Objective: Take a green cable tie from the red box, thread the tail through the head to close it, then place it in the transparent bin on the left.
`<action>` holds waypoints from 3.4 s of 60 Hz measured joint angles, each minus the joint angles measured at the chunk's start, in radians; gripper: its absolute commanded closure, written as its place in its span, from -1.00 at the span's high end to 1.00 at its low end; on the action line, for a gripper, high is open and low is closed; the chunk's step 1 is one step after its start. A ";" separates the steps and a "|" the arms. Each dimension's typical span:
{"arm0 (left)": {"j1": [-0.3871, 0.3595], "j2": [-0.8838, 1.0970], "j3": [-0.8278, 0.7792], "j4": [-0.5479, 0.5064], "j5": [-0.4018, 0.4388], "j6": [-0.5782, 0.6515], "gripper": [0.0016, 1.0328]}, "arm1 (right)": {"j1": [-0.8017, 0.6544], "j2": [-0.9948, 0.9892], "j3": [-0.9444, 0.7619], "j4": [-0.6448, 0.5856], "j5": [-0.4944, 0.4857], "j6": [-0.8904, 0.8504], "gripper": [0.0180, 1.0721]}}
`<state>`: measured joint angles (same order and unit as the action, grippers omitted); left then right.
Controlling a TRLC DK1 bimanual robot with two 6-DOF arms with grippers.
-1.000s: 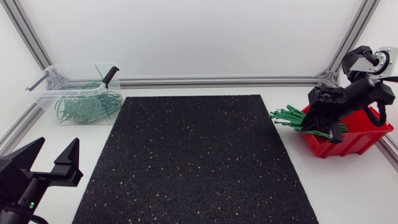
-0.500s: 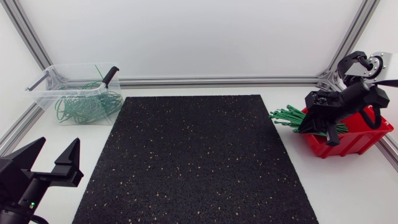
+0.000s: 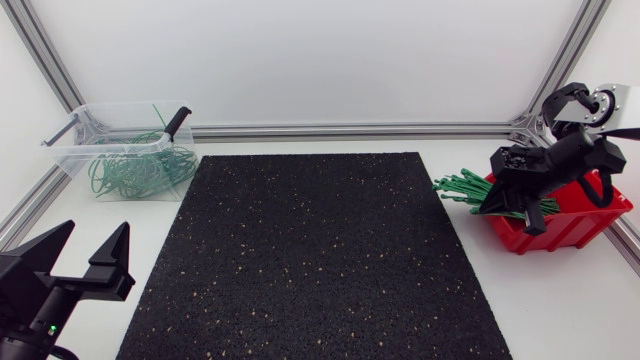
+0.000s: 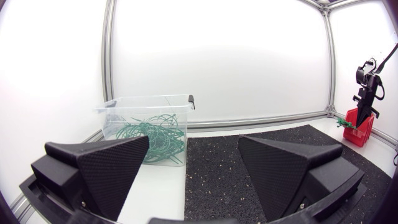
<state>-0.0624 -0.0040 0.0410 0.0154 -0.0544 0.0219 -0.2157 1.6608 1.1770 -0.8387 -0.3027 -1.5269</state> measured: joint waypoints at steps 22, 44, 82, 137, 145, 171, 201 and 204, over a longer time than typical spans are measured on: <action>0.000 0.000 0.000 0.000 0.000 0.000 0.94 | 0.001 -0.055 0.002 -0.005 0.000 0.000 -0.86; 0.000 0.000 0.000 0.000 0.000 0.000 0.94 | -0.002 -0.073 0.002 -0.018 0.016 -0.008 -0.10; 0.000 0.000 0.000 0.000 0.000 0.000 0.94 | 0.014 -0.026 -0.022 0.032 0.030 -0.008 -0.33; -0.006 0.000 0.000 0.000 0.000 0.000 0.94 | 0.014 -0.056 -0.001 0.004 0.029 -0.007 -0.89; -0.006 0.000 0.000 0.000 0.000 0.000 0.94 | 0.011 -0.086 0.030 -0.028 0.014 -0.007 -0.89; -0.008 0.000 0.000 0.000 0.000 -0.002 0.94 | -0.061 -0.098 0.202 -0.177 -0.194 0.035 -0.89; -0.033 -0.002 0.000 0.003 -0.003 -0.023 0.93 | -0.050 -0.154 0.474 -0.462 -0.438 0.221 -0.89; -0.047 -0.003 0.000 0.004 -0.003 -0.023 0.92 | -0.029 -0.156 0.489 -0.473 -0.449 0.265 -0.89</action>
<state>-0.1093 -0.0071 0.0410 0.0193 -0.0578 -0.0010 -0.2451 1.5051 1.6661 -1.3113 -0.7517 -1.2621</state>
